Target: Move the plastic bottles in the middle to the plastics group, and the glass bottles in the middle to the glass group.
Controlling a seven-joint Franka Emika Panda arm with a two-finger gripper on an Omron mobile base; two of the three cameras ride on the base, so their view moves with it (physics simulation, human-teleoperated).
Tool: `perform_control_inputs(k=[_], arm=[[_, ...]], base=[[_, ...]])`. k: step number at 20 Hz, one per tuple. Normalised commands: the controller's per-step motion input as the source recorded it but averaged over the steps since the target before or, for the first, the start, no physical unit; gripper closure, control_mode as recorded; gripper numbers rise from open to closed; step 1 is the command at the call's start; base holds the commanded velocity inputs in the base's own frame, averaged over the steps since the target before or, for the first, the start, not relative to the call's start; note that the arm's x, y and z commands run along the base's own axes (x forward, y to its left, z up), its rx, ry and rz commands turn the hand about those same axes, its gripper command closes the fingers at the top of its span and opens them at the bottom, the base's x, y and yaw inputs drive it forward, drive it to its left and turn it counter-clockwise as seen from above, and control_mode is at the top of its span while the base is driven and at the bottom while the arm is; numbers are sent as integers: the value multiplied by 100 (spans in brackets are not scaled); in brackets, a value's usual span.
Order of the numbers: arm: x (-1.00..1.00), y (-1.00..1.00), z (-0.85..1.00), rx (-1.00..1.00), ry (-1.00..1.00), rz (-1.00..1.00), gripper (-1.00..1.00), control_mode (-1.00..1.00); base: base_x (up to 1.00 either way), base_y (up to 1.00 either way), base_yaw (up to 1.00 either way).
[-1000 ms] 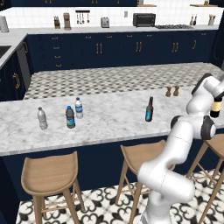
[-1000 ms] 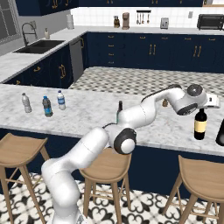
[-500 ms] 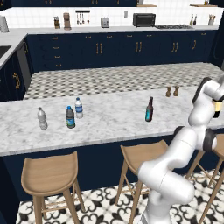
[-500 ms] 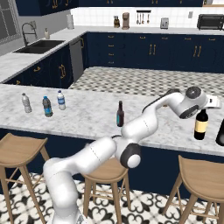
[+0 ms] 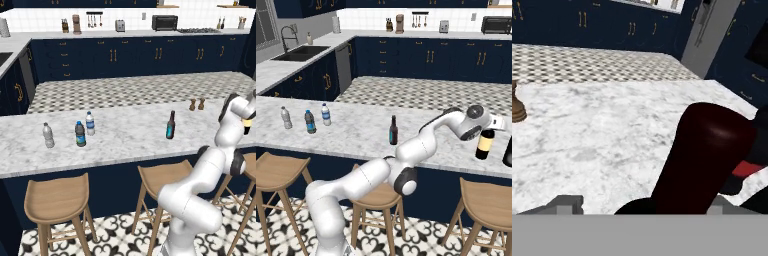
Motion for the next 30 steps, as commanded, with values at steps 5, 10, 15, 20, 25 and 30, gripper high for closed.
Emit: perform_control_inputs(k=[5, 10, 15, 20, 25, 30], arm=[[-7, -3, 42, 16, 2, -1, -100, -100], [-26, 7, 40, 11, 9, -7, -100, -100], [-37, 21, 12, 4, 23, -16, -100, -100], [-52, 38, 0, 2, 16, -23, -100, -100], [-55, 47, 0, 9, 13, -19, -100, -100], [-66, 56, -3, 12, 3, -3, -100, -100]], base=[[0, 0, 0], [0, 0, 0], [0, 0, 0], [0, 0, 0], [0, 0, 0], [0, 0, 0]])
